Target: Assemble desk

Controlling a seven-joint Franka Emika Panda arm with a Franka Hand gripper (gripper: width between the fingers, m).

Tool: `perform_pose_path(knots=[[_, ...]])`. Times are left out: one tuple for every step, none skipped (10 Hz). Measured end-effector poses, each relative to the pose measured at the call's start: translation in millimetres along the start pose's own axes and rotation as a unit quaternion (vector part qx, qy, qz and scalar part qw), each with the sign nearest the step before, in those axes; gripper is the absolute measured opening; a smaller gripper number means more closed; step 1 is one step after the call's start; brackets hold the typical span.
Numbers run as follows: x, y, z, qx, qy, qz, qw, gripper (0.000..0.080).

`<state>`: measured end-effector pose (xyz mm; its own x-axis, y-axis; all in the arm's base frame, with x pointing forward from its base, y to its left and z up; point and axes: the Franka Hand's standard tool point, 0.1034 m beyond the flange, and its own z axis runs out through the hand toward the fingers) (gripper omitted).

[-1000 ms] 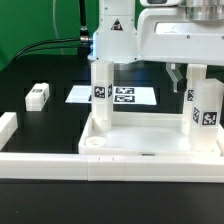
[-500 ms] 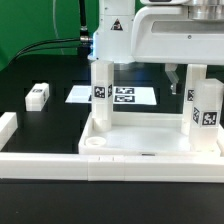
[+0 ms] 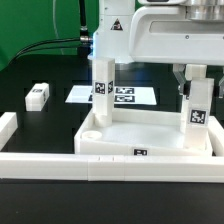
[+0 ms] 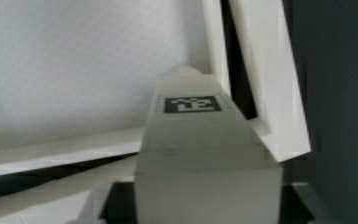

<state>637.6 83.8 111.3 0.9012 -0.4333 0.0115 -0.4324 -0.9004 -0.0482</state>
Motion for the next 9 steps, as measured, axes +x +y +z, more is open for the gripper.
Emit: perform_pose_path(knots=[[3.5, 4.9, -0.5, -0.004, 0.005, 0.046, 0.999, 0.0288], [5.0, 7.3, -1.0, -0.008, 0.008, 0.073, 0.997, 0.0288], [6.6, 10.7, -2.1, -0.018, 0.013, 0.102, 0.995, 0.0288], [7.5, 13.3, -2.7, -0.023, 0.014, 0.124, 0.992, 0.0289], [10.3, 18.9, -3.1, -0.025, 0.016, 0.154, 0.988, 0.0289], [11.2, 20.6, -3.2, -0.025, 0.017, 0.155, 0.987, 0.0291], [11.1, 20.2, -3.0, -0.025, 0.017, 0.155, 0.987, 0.0373], [11.1, 19.7, -3.8, -0.025, 0.017, 0.155, 0.988, 0.0510], [7.8, 19.0, -13.5, -0.024, 0.009, 0.144, 0.989, 0.0510]])
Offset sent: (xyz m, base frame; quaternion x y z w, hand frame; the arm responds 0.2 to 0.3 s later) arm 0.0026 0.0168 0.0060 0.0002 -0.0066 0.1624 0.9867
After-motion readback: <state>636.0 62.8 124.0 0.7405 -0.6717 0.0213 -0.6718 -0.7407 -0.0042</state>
